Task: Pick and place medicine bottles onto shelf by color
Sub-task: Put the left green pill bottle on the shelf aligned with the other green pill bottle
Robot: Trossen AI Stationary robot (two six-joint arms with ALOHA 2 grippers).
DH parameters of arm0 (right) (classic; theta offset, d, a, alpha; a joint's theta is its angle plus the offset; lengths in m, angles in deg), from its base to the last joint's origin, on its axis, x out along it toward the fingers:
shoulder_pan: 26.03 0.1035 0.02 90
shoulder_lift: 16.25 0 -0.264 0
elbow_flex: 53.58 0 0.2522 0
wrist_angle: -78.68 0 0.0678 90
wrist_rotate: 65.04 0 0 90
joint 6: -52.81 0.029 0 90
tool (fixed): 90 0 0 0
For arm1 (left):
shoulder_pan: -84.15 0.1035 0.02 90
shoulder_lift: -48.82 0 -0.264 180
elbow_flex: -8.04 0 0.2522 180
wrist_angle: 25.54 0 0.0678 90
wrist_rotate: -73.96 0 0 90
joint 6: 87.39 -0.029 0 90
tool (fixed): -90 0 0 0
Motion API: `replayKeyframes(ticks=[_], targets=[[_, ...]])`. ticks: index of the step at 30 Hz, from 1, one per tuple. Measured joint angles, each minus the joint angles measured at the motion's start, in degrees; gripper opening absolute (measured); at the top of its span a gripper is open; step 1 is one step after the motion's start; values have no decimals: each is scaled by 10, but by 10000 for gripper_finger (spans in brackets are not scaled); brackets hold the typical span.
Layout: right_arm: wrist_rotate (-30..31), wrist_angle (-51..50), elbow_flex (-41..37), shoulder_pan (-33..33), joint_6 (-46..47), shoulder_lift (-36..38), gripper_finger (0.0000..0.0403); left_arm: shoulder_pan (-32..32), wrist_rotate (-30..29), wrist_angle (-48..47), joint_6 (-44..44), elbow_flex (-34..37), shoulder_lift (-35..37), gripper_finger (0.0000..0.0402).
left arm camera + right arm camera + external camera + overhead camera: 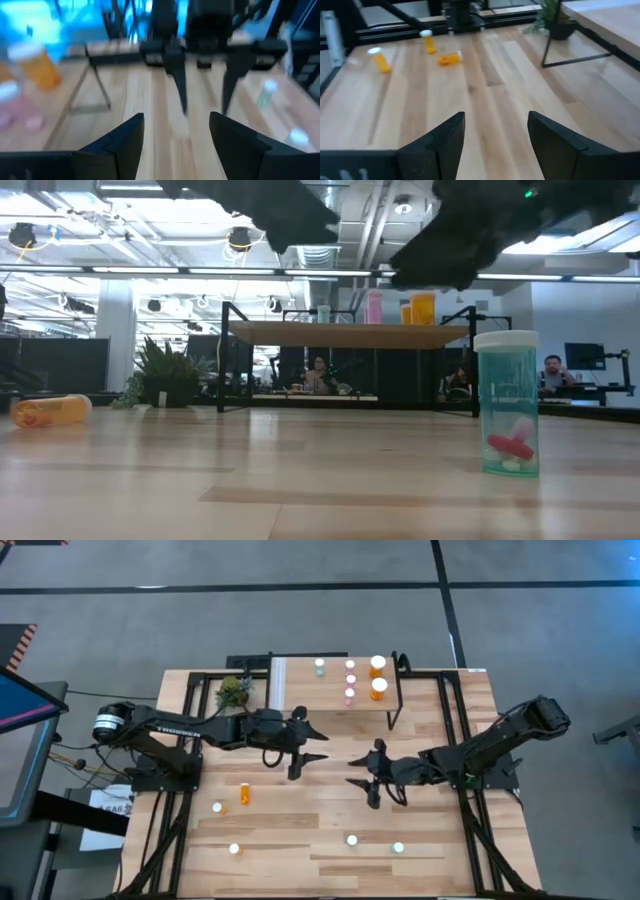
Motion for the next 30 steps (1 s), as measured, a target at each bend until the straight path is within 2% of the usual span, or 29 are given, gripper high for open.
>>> replayKeyframes(ticks=[4,11,20,30], targets=[[-12,-29,0,34,18,29,240,0,38,77,-6,26,-4,212],[-31,-48,0,87,95,53,240,0,51,75,-7,33,-4,212],[-32,-11,0,91,154,0,240,-5,50,69,6,33,-4,212],[-60,23,18,108,183,-48,240,-55,28,56,-11,33,-5,212]])
